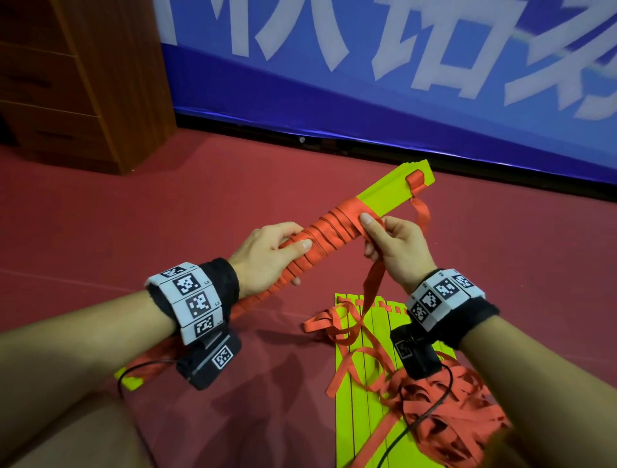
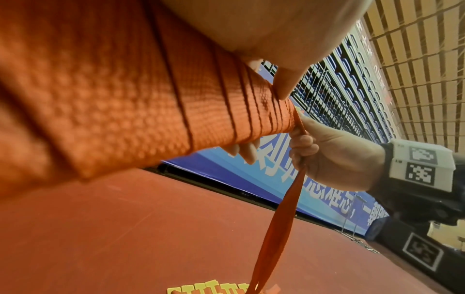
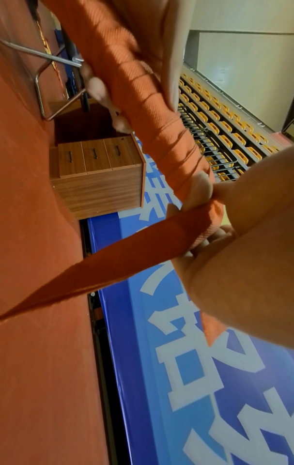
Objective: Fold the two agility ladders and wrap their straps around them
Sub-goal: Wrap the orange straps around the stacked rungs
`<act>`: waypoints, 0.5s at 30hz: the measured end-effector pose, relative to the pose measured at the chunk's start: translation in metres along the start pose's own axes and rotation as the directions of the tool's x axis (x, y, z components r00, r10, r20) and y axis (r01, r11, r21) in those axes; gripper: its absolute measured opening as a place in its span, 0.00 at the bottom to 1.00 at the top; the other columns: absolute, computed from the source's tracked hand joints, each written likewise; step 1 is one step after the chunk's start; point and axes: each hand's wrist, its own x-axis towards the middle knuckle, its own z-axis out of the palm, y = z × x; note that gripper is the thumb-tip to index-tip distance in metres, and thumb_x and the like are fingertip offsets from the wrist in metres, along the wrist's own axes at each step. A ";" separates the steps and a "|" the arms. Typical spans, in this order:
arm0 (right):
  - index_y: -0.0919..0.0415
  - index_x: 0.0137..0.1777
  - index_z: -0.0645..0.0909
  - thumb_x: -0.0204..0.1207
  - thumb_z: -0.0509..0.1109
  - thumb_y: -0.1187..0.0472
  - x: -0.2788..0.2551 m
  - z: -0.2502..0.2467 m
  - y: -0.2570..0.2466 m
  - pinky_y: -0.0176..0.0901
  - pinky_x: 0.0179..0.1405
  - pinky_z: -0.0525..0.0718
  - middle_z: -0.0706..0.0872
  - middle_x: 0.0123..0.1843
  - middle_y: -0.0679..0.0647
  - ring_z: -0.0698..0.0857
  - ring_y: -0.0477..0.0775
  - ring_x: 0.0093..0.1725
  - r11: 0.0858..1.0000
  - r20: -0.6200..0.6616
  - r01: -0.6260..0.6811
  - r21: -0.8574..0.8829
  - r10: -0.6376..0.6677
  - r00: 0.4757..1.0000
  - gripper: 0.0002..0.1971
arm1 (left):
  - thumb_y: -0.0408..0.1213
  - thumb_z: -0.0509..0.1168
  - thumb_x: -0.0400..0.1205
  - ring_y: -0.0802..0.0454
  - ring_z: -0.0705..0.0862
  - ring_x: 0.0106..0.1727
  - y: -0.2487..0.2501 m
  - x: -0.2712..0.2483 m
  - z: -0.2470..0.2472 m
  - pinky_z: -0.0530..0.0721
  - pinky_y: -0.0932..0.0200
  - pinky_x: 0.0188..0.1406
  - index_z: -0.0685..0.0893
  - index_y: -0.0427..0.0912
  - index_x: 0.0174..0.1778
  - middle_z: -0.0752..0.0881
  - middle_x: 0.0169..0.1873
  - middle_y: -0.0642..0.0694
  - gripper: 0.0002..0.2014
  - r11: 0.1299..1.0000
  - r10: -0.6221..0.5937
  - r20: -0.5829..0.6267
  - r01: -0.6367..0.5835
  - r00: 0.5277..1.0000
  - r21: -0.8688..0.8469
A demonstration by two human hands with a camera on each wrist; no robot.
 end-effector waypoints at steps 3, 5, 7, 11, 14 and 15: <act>0.61 0.34 0.78 0.85 0.71 0.50 0.000 0.000 -0.001 0.34 0.29 0.78 0.83 0.24 0.50 0.78 0.45 0.23 1.000 -0.004 0.005 -0.004 -0.005 1.000 0.19 | 0.40 0.64 0.90 0.37 0.93 0.37 0.000 0.000 -0.001 0.90 0.34 0.45 0.86 0.42 0.55 0.91 0.43 0.34 0.08 0.997 -0.021 0.040 0.024 0.999 -0.074; 0.61 0.36 0.77 0.84 0.71 0.50 0.001 -0.001 -0.001 0.37 0.28 0.79 0.83 0.25 0.50 0.78 0.47 0.23 1.000 -0.009 0.001 -0.001 -0.001 1.000 0.18 | 0.39 0.63 0.90 0.33 0.92 0.37 0.002 0.001 -0.002 0.89 0.35 0.44 0.85 0.40 0.55 0.91 0.44 0.32 0.08 0.993 -0.033 0.065 0.040 0.997 -0.111; 0.61 0.40 0.78 0.84 0.70 0.47 0.001 -0.002 -0.001 0.42 0.28 0.81 0.84 0.26 0.50 0.80 0.49 0.23 1.000 0.007 -0.008 -0.020 0.008 1.000 0.18 | 0.38 0.62 0.90 0.32 0.92 0.37 0.003 0.000 -0.003 0.89 0.37 0.43 0.85 0.37 0.56 0.91 0.43 0.32 0.09 0.988 -0.045 0.088 0.058 0.995 -0.145; 0.65 0.47 0.82 0.85 0.67 0.45 -0.002 0.001 0.000 0.59 0.39 0.87 0.83 0.21 0.52 0.82 0.51 0.23 0.998 0.061 -0.063 -0.025 0.064 0.996 0.20 | 0.38 0.63 0.89 0.32 0.91 0.36 0.000 -0.001 -0.003 0.87 0.45 0.39 0.82 0.39 0.60 0.92 0.43 0.33 0.08 0.969 -0.089 0.155 0.121 0.984 -0.217; 0.63 0.44 0.83 0.84 0.71 0.48 -0.002 0.003 -0.002 0.61 0.43 0.85 0.83 0.22 0.51 0.81 0.52 0.25 0.996 0.022 -0.070 0.061 0.069 0.997 0.17 | 0.44 0.71 0.85 0.33 0.92 0.38 0.003 -0.002 0.001 0.89 0.45 0.39 0.80 0.45 0.62 0.93 0.42 0.38 0.13 0.981 -0.093 0.147 0.116 0.985 -0.158; 0.61 0.43 0.83 0.84 0.72 0.49 -0.001 0.003 -0.003 0.56 0.41 0.84 0.83 0.23 0.51 0.82 0.52 0.25 0.994 -0.005 -0.070 0.081 0.070 0.998 0.16 | 0.46 0.74 0.82 0.36 0.93 0.37 0.004 -0.002 0.002 0.90 0.46 0.39 0.80 0.47 0.63 0.93 0.42 0.41 0.16 0.988 -0.093 0.123 0.107 0.988 -0.109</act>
